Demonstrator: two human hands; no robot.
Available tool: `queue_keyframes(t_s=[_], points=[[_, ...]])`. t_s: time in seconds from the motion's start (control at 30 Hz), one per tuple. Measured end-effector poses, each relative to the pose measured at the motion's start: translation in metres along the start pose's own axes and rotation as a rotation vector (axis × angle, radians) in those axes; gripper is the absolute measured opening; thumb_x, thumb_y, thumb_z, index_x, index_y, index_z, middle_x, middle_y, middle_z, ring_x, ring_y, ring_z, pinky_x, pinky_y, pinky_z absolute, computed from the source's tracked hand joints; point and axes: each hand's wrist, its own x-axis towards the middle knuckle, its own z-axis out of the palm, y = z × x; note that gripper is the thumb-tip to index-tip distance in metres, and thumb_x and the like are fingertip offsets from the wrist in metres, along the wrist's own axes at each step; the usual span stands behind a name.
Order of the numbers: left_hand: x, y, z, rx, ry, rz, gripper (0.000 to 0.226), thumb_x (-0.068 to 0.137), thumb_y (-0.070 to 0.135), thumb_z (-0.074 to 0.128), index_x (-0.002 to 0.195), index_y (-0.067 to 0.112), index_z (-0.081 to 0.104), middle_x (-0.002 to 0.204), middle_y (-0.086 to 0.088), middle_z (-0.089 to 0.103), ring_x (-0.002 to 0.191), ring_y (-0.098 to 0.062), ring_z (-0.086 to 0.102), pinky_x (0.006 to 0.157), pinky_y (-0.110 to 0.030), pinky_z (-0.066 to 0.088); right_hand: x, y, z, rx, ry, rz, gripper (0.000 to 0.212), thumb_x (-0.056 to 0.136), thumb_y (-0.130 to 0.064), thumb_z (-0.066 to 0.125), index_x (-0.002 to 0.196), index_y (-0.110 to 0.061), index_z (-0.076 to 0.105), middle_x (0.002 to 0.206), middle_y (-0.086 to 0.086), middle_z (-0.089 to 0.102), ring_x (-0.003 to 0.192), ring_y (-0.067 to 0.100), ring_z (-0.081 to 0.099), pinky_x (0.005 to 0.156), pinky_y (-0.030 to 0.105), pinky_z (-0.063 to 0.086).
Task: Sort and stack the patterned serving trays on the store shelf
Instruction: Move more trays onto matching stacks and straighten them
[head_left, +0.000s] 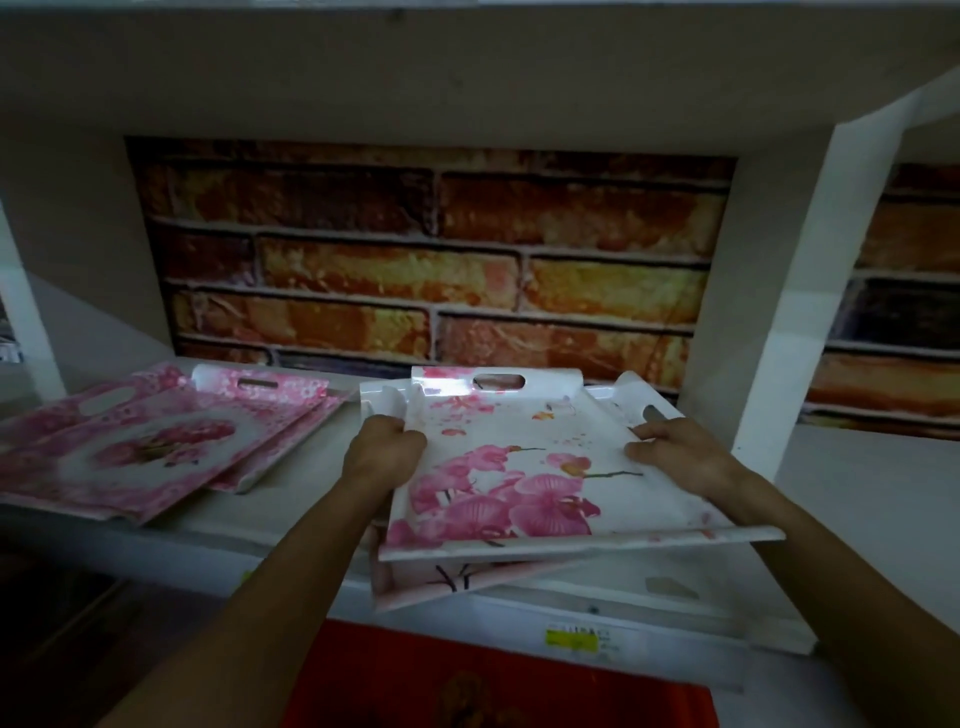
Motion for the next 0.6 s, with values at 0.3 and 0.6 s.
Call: queue_keyframes(t_s=[0.3, 0.6], points=[[-0.019, 0.002, -0.025, -0.146, 0.046, 0.034, 0.017, 0.083, 0.011, 0.063, 0.094, 0.005, 0.074, 0.094, -0.014, 0.072, 0.077, -0.027, 0.068, 0.07, -0.034, 0.056, -0.017, -0.014, 0.003, 0.084, 0.011, 0.016, 0.018, 0.088, -0.016, 0.059, 0.083, 0.001, 0.066, 0.109, 0.011, 0.053, 0.082, 0.019, 0.061, 0.061, 0.024, 0.043], [-0.024, -0.002, -0.027, -0.179, 0.029, 0.042, 0.015, 0.09, 0.015, 0.058, 0.097, 0.022, 0.069, 0.089, 0.001, 0.069, 0.072, -0.009, 0.063, 0.055, -0.021, 0.045, -0.015, -0.011, 0.024, 0.127, 0.014, 0.116, 0.016, 0.092, -0.019, 0.061, 0.084, -0.007, 0.068, 0.1, 0.006, 0.063, 0.084, 0.018, 0.063, 0.08, 0.038, 0.053]])
